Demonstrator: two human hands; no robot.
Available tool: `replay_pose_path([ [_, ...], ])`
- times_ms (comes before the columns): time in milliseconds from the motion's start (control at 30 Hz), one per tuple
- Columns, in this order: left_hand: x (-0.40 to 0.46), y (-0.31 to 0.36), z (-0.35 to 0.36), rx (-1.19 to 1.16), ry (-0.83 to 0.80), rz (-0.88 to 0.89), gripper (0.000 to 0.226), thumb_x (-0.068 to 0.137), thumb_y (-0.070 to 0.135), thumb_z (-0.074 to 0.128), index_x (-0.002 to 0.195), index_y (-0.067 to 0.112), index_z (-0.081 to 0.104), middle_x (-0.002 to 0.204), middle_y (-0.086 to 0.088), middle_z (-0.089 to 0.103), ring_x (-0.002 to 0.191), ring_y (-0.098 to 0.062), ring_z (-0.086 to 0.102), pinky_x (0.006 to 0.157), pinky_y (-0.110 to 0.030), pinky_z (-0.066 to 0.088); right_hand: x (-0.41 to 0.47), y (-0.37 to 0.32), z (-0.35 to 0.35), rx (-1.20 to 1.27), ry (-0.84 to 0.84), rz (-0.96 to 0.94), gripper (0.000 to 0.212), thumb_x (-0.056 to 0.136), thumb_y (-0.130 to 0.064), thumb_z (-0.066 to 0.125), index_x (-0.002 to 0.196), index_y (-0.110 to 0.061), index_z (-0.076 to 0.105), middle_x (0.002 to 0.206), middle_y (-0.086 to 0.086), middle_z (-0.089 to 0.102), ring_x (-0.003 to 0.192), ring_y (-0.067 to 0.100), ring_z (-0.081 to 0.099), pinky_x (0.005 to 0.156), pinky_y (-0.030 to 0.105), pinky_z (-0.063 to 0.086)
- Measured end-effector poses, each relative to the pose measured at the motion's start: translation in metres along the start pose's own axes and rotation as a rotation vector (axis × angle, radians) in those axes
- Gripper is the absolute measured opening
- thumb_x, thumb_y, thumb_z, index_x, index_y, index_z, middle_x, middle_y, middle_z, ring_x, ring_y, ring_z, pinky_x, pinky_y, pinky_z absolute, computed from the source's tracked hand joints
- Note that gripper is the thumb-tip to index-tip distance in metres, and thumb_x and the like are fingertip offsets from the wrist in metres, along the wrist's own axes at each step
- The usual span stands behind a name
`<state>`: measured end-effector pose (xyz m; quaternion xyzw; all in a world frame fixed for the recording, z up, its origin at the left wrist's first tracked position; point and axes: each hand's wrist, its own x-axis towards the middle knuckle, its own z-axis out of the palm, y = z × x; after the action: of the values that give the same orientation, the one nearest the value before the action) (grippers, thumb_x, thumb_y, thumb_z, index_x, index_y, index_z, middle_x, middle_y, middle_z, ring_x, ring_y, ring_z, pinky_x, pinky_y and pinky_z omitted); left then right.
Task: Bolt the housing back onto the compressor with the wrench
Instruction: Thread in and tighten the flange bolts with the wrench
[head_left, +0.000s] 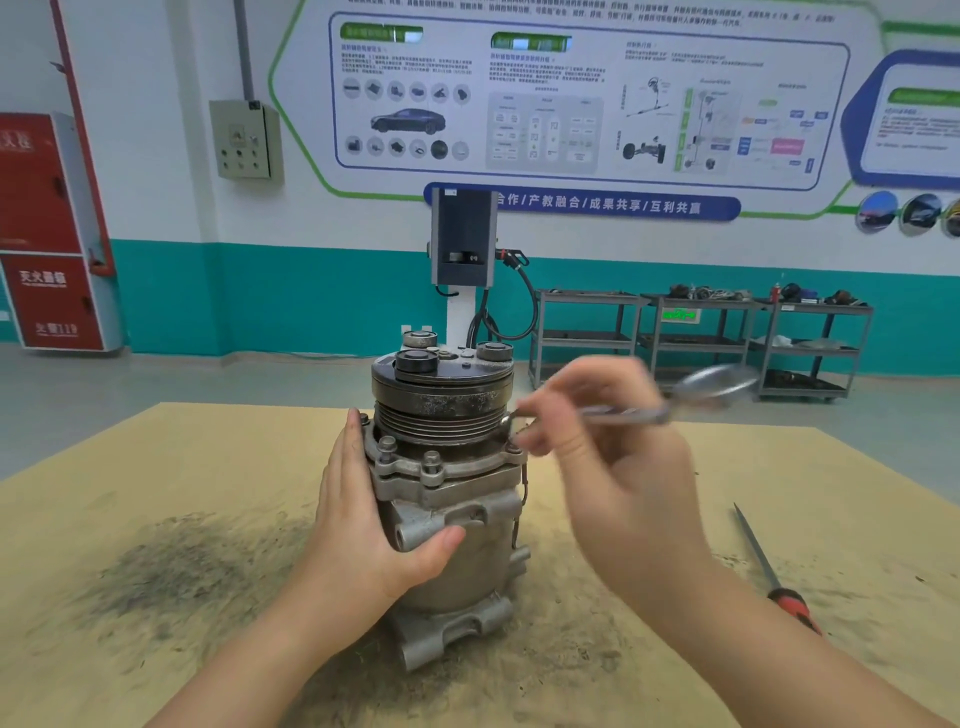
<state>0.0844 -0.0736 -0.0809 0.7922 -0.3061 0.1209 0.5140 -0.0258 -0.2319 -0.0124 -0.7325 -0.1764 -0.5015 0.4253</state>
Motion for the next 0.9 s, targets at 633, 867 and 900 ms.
replay_pose_path([
  [633,-0.006,0.007,0.012,-0.058,0.135,0.049,0.12,0.047,0.073,0.069,0.118,0.08,-0.028,0.134,0.039,0.008,0.14,0.006,0.01,0.118,-0.033,0.013,0.026,0.054,-0.033,0.946,0.208,0.906,0.011,0.095,0.0,0.041,0.099,-0.009,0.046,0.07,0.014,0.067,0.053,0.02,0.058,0.052,0.027,0.052],
  [867,-0.01,0.019,0.017,-0.02,0.222,0.038,0.126,0.044,0.075,0.068,0.12,0.075,-0.032,0.157,0.014,0.02,0.147,-0.012,0.02,0.122,-0.044,0.02,-0.01,0.045,-0.001,0.314,0.366,0.211,0.016,0.099,-0.01,0.045,0.097,-0.026,0.047,0.078,0.01,0.07,0.068,0.021,0.066,0.066,0.026,0.054],
  [900,-0.011,0.021,0.017,-0.014,0.233,0.037,0.126,0.044,0.076,0.066,0.12,0.074,-0.034,0.158,0.01,0.02,0.147,-0.013,0.02,0.122,-0.046,0.021,-0.016,0.044,0.004,0.174,0.342,0.085,0.018,0.098,-0.015,0.048,0.096,-0.033,0.049,0.081,0.011,0.069,0.072,0.02,0.067,0.068,0.027,0.055],
])
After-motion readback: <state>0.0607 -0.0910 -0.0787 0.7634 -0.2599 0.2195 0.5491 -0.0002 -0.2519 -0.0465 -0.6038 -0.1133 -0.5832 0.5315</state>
